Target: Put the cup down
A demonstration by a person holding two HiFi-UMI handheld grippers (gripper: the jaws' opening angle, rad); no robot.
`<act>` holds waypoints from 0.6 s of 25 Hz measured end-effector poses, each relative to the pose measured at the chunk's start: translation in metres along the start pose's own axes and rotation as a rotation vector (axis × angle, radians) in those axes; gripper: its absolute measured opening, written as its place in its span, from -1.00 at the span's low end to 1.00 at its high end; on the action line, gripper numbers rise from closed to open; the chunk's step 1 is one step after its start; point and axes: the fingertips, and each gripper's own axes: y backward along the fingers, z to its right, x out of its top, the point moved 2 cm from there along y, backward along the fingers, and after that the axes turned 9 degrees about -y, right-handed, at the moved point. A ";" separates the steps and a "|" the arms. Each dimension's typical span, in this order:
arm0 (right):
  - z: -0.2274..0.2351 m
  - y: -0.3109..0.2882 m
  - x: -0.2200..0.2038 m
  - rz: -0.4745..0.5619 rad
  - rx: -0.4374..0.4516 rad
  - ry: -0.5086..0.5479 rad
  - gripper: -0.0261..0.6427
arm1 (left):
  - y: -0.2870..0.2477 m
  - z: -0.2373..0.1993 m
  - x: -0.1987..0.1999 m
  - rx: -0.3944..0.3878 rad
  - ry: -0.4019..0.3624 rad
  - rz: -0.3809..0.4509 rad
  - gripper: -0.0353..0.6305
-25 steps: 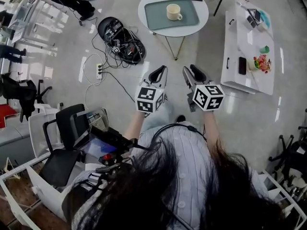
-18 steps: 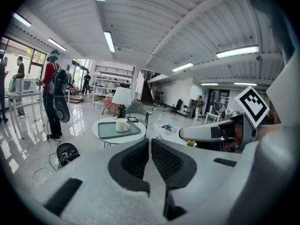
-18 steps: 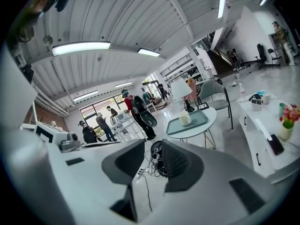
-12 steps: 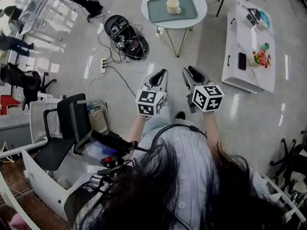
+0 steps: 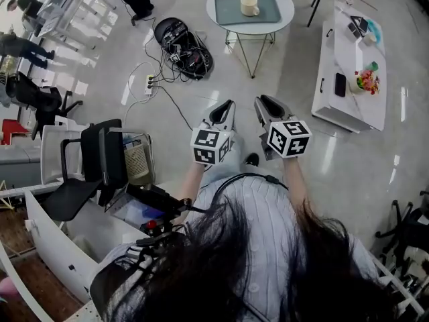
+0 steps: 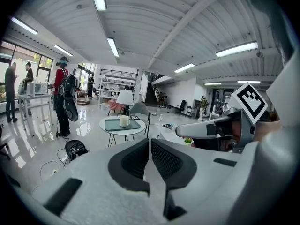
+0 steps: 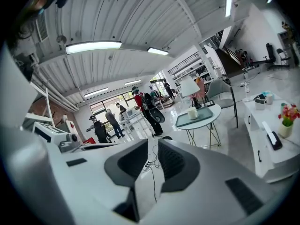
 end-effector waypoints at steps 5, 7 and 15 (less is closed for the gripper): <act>-0.007 0.011 -0.005 -0.002 0.011 0.003 -0.70 | 0.011 0.011 -0.003 0.001 -0.006 0.000 -0.84; -0.008 0.013 -0.006 -0.004 0.011 0.004 -0.71 | 0.012 0.012 -0.004 0.001 -0.008 0.000 -0.84; -0.012 0.020 -0.010 -0.009 0.008 0.033 -0.72 | 0.015 0.020 -0.003 -0.009 -0.016 0.009 -0.84</act>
